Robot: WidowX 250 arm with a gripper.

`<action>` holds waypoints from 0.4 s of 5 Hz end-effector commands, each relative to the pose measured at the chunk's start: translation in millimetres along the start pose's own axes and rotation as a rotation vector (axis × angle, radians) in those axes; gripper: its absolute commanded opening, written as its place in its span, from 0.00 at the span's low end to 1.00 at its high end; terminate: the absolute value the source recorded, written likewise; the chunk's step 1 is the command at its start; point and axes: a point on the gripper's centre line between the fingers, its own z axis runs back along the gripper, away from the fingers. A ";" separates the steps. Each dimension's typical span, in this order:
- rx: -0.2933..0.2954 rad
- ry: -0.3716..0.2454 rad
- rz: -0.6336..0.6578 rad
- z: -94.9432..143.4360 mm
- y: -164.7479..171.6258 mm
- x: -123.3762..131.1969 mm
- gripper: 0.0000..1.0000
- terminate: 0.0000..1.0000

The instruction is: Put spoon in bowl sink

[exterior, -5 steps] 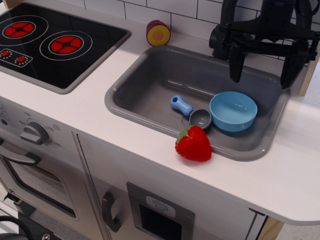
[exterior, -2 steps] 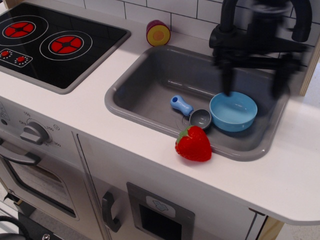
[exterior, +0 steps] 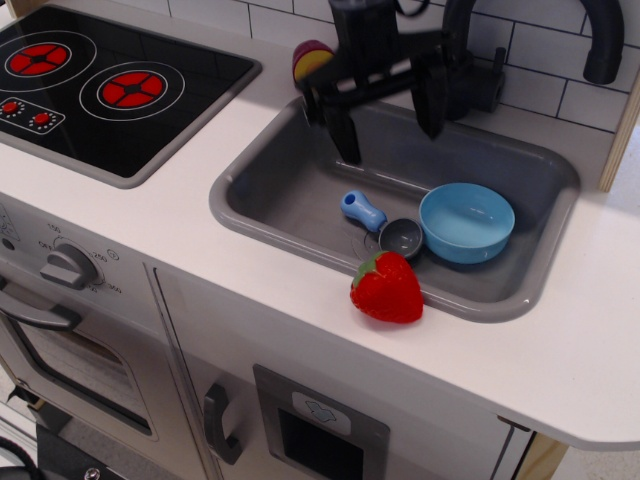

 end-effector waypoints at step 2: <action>0.038 -0.157 0.252 -28.5 7.7 26.9 1.00 0.00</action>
